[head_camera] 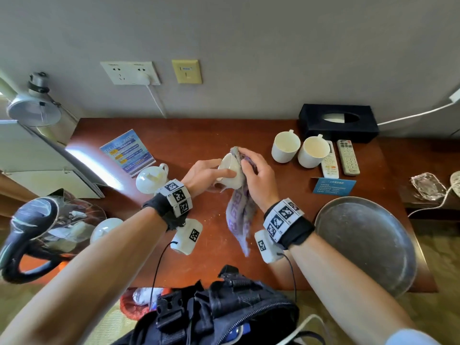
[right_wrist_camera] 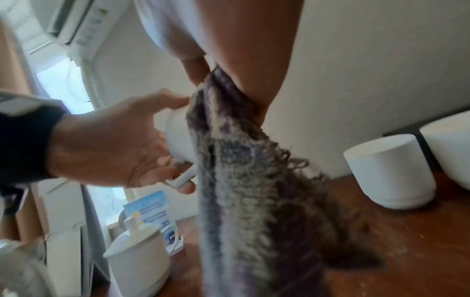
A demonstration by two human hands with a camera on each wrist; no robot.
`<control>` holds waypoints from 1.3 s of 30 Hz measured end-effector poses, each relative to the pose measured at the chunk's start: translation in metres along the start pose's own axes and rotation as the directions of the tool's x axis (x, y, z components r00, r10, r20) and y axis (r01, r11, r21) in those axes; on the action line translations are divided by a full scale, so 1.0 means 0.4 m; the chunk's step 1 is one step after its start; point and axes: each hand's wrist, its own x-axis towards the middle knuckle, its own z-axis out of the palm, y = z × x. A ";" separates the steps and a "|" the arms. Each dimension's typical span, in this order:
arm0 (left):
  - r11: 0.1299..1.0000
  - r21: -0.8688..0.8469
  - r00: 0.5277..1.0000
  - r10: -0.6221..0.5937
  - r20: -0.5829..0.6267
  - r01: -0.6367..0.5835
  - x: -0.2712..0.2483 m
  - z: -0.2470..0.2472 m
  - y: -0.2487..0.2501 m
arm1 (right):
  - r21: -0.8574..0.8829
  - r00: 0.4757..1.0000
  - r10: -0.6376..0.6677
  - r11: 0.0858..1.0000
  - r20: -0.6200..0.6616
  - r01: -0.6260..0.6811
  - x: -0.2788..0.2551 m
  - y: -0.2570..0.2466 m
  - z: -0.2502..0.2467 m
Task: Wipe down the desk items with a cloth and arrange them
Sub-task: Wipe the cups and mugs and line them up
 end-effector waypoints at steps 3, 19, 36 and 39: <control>0.991 -0.116 0.998 -0.065 0.016 0.067 -0.007 -0.003 0.000 | -0.070 0.992 -0.112 0.991 0.057 0.116 -0.018 0.002 0.004; 0.996 -0.078 0.999 -0.044 0.033 0.046 -0.023 -0.006 -0.021 | 0.300 0.922 0.353 0.873 0.156 -0.385 0.057 -0.003 -0.016; 0.981 -0.180 0.998 -0.064 0.023 0.067 -0.009 0.002 0.000 | -0.116 0.978 -0.185 0.974 0.097 0.196 -0.019 0.002 0.003; 0.983 -0.169 0.997 -0.061 0.046 0.068 -0.010 0.002 -0.002 | -0.030 0.989 -0.107 0.993 0.097 0.111 -0.020 0.011 -0.006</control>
